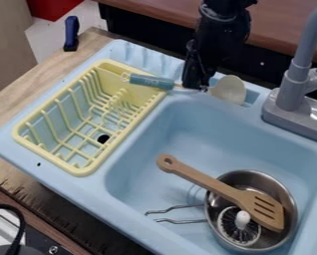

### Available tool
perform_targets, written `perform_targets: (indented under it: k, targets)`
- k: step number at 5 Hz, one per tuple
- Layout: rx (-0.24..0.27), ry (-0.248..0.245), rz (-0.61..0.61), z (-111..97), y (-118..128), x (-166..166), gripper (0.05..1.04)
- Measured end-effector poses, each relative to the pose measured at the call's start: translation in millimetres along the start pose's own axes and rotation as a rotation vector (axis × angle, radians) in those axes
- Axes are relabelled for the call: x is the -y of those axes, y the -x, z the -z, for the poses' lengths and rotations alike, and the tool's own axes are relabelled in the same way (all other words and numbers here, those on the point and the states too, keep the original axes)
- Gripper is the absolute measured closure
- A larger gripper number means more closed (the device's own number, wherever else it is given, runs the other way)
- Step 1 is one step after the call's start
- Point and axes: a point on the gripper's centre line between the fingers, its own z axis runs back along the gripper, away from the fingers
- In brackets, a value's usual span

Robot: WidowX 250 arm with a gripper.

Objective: It has put the soup spoon to the left edge of the sink

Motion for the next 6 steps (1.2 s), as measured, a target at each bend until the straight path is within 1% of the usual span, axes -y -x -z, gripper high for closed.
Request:
perform_targets:
  k: [1,2,3,4,5,6]
  targets:
    - [0.06,0.026,0.036,-1.2,2.1,7.0,0.65]
    - [0.147,0.032,0.076,-6.7,2.7,9.7,0.361]
    - [0.171,0.035,0.081,-11.1,3.0,12.0,0.116]
    - [0.191,0.049,0.045,-16.8,7.9,21.2,0.087]
    - [0.165,0.031,-0.14,-22.3,18.2,39.0,0.087]
    - [0.142,-0.024,-0.395,-28.2,30.7,57.8,0.087]
